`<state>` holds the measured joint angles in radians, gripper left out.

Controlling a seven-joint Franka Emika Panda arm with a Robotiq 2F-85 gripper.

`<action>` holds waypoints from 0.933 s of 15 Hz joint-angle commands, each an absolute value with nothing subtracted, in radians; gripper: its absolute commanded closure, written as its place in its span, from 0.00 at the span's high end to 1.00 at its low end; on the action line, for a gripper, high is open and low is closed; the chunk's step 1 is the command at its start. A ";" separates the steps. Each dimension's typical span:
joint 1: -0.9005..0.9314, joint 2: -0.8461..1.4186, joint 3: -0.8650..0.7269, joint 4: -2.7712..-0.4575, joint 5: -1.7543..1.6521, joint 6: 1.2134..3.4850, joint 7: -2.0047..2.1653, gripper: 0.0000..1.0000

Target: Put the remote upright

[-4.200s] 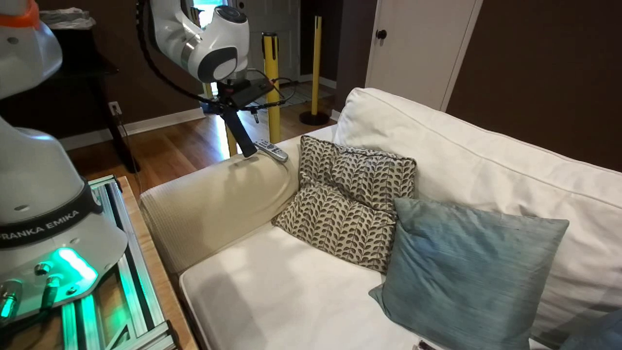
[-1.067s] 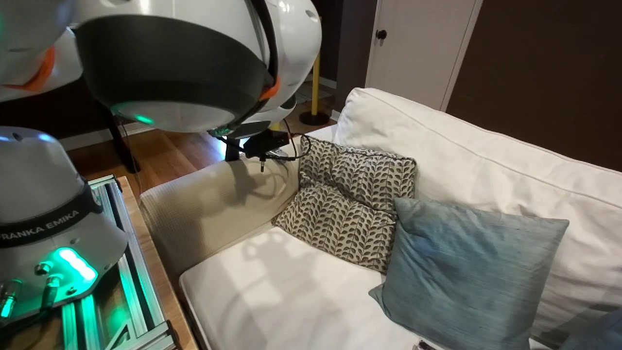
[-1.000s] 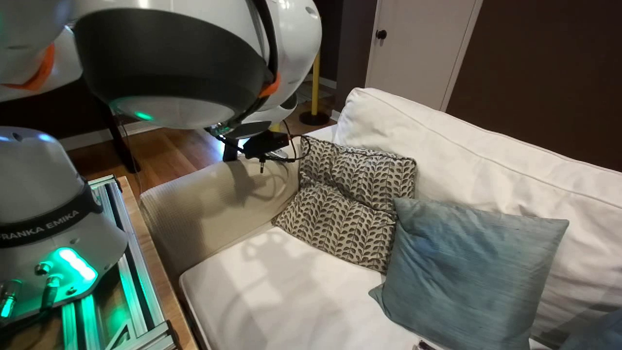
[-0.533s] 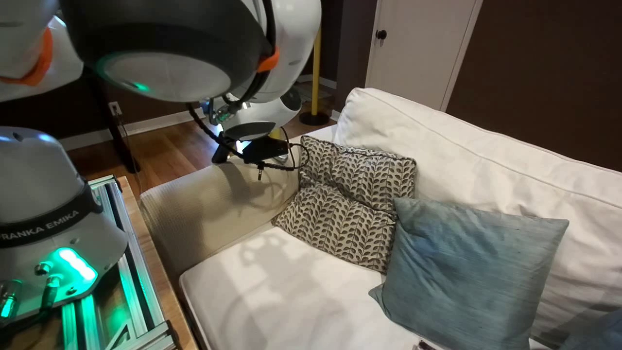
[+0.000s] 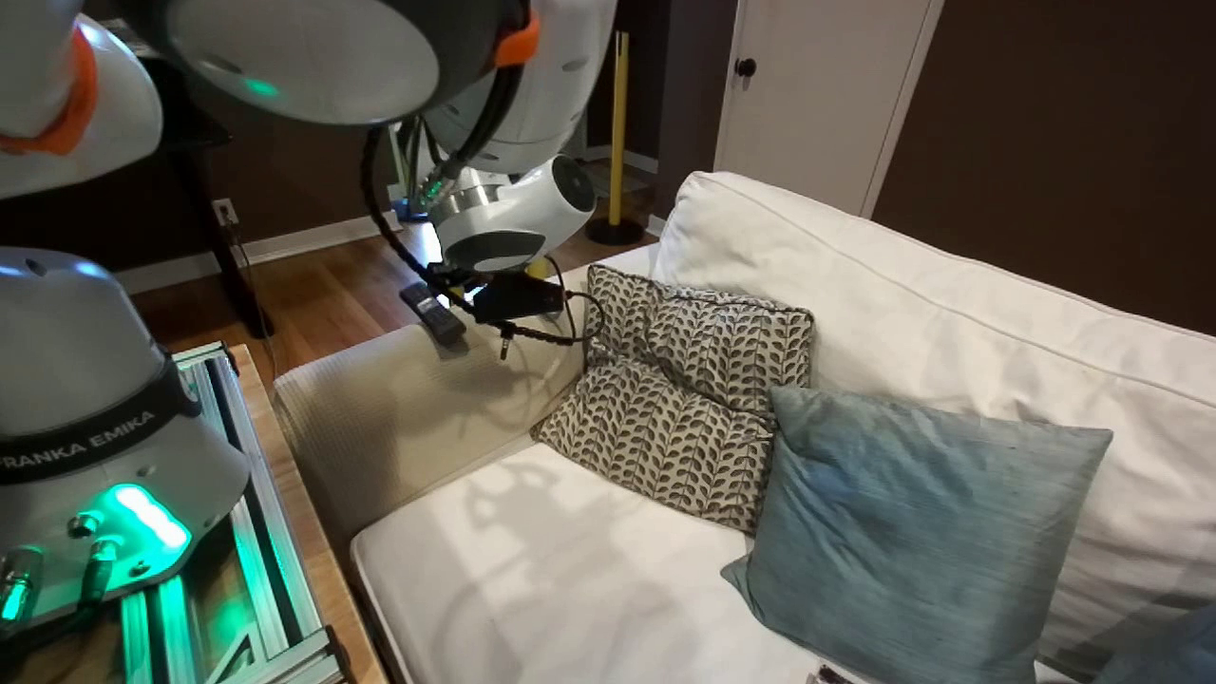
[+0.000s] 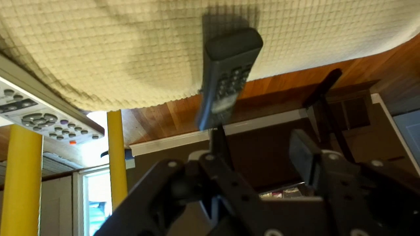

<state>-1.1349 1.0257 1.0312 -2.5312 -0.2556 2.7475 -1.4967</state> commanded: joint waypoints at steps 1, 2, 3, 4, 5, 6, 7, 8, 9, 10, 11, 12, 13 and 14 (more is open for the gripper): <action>-1.102 0.962 1.019 -2.518 -0.208 2.693 -1.476 0.32; -1.102 0.957 1.018 -2.517 -0.201 2.688 -1.477 0.32; -1.100 0.950 1.017 -2.516 -0.196 2.679 -1.477 0.32; -1.098 0.943 1.016 -2.513 -0.190 2.671 -1.477 0.32; -1.095 0.936 1.016 -2.510 -0.184 2.662 -1.477 0.32; -1.092 0.928 1.016 -2.508 -0.179 2.657 -1.478 0.32; -1.091 0.921 1.016 -2.508 -0.174 2.652 -1.478 0.32; -1.089 0.916 1.016 -2.505 -0.169 2.643 -1.480 0.32; -1.085 0.910 1.015 -2.500 -0.165 2.632 -1.481 0.35; -1.082 0.905 1.014 -2.497 -0.161 2.625 -1.484 0.42; -1.079 0.900 1.013 -2.493 -0.156 2.618 -1.486 0.54; -1.079 0.896 1.013 -2.492 -0.152 2.618 -1.491 0.68; -1.077 0.893 1.012 -2.490 -0.148 2.614 -1.495 0.68; -1.076 0.891 1.012 -2.488 -0.145 2.610 -1.499 0.73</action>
<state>-1.1039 0.9326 1.0244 -2.5038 -0.1810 2.6460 -1.4856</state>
